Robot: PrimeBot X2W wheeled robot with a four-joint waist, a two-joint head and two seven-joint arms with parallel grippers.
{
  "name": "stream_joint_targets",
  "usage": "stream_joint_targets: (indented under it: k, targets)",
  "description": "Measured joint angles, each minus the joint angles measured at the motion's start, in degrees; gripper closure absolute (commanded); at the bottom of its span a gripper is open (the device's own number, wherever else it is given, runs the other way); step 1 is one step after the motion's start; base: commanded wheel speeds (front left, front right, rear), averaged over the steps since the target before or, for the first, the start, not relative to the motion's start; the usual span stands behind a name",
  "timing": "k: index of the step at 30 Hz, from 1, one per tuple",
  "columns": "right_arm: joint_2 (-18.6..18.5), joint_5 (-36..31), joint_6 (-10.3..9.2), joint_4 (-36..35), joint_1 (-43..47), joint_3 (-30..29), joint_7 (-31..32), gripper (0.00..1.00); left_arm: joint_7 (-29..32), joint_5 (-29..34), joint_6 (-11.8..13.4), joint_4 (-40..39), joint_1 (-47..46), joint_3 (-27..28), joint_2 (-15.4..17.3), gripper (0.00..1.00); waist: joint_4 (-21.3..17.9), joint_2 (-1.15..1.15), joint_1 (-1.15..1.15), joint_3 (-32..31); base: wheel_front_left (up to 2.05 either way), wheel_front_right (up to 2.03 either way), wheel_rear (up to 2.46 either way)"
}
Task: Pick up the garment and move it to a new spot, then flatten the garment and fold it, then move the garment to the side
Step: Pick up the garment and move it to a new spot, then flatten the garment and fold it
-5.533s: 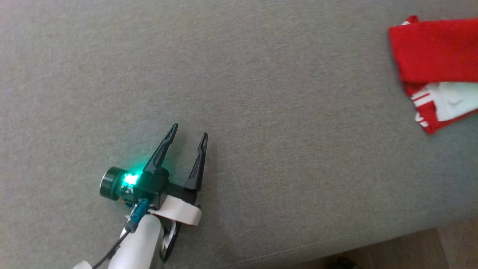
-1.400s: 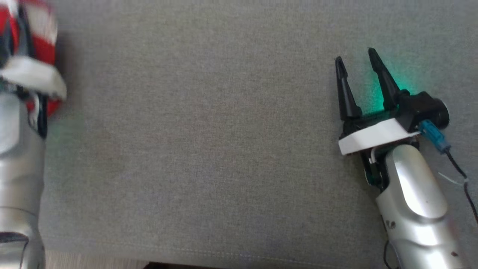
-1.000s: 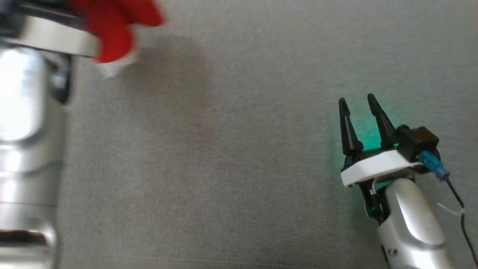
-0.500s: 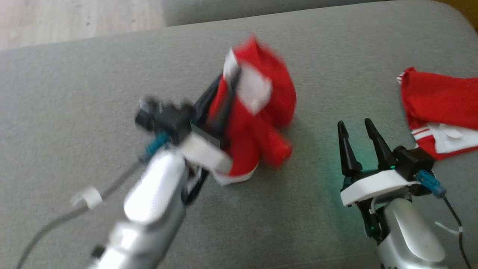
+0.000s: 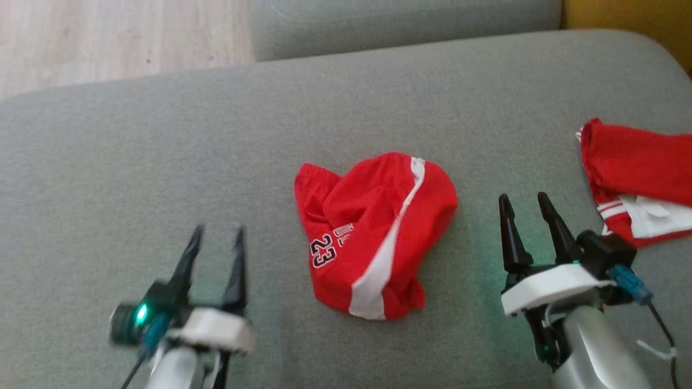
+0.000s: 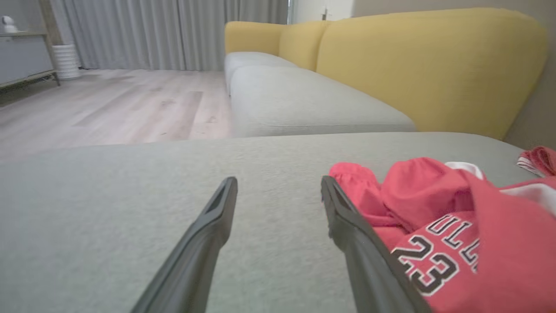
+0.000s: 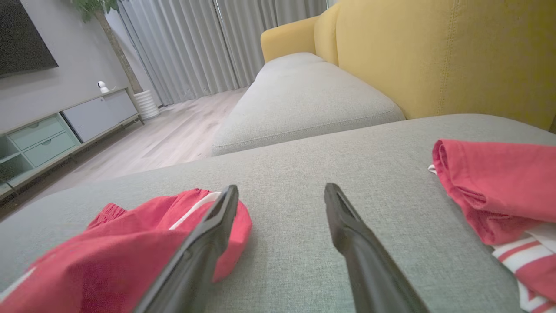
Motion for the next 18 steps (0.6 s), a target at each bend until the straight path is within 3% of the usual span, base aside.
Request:
stream_joint_targets:
  k: [9,18]
  targets:
    - [0.1,0.7,0.0,0.2,4.0,0.0,0.1,0.0,0.0,4.2,1.2,-3.7,11.9,8.6,-0.9,0.0,1.8,0.0,-0.01,-3.7,0.0,0.0,0.0]
    - [0.1,1.2,0.0,0.0,6.5,2.0,0.1,0.0,0.0,6.4,-1.0,-3.7,15.4,10.0,-2.4,0.0,3.3,0.0,0.0,-4.7,0.0,0.0,0.0]
